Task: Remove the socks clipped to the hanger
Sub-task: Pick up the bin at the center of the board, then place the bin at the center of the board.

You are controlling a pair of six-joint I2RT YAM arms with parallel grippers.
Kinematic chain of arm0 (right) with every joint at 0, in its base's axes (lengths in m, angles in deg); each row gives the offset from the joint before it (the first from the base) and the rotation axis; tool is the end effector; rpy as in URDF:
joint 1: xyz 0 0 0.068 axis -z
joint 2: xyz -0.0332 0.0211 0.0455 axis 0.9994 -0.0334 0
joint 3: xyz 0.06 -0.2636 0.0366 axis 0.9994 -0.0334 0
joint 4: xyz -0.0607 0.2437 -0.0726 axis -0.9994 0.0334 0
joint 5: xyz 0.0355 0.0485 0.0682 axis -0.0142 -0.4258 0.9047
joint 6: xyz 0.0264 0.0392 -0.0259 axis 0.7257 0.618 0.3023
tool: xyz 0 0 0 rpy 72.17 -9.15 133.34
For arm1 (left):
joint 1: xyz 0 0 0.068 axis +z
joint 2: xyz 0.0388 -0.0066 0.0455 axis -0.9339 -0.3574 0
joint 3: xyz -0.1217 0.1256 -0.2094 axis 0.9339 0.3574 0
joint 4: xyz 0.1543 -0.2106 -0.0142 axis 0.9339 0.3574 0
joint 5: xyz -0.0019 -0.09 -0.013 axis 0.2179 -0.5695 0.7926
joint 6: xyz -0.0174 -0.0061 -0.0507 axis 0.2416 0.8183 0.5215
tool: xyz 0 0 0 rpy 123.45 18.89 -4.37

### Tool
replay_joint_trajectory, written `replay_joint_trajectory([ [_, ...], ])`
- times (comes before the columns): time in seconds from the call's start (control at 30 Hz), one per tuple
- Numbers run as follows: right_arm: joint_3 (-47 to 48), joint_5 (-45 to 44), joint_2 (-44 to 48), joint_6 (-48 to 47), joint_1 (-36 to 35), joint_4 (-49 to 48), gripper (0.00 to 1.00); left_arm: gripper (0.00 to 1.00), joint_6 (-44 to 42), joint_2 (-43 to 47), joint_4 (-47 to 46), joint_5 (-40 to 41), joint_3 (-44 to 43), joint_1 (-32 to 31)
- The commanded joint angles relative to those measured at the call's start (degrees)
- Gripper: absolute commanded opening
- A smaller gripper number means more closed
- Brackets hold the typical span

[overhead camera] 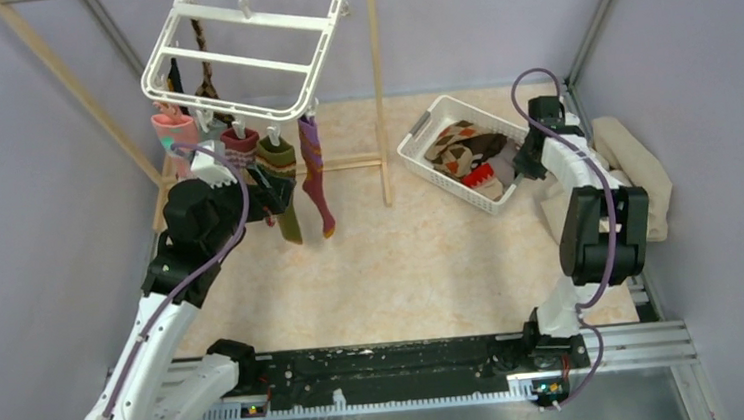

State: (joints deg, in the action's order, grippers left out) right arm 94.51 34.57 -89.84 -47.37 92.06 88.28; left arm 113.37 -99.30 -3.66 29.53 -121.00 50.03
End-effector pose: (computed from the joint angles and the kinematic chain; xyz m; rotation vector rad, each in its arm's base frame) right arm 0.3583 -0.0312 0.2296 0.8930 2.4044 -0.0346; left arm 0.1753 -0.0615 0.3628 -0.0565 1.8184 -0.5622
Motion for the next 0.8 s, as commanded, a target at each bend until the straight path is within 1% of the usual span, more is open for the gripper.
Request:
replay_joint_trajectory([
  [0.0,-0.20,0.55,7.38,-3.38,0.78,-0.02,0.00,0.99,-0.93,-0.40,-1.46,-0.72,-0.03,-0.45],
  [0.1,-1.95,0.93,11.24,-4.87,0.78,1.06,0.00,0.99,-1.75,-0.79,-1.02,0.13,-0.66,-0.51],
  [0.3,-3.75,1.79,21.91,-7.39,0.78,4.20,0.00,0.99,-3.66,-2.45,0.22,0.79,-2.85,-0.55],
  [0.47,-4.94,7.08,28.79,-9.22,0.54,7.22,0.00,0.99,-4.51,-3.45,0.14,1.00,-3.83,-0.57],
  [0.63,-9.66,8.66,35.41,-11.61,-0.36,10.33,0.00,0.99,-4.69,-4.32,-0.26,0.62,-4.44,-0.57],
  [0.77,-11.84,14.62,39.04,-12.08,-0.51,12.89,0.00,0.99,-4.70,-4.84,-0.67,0.57,-4.42,-0.64],
])
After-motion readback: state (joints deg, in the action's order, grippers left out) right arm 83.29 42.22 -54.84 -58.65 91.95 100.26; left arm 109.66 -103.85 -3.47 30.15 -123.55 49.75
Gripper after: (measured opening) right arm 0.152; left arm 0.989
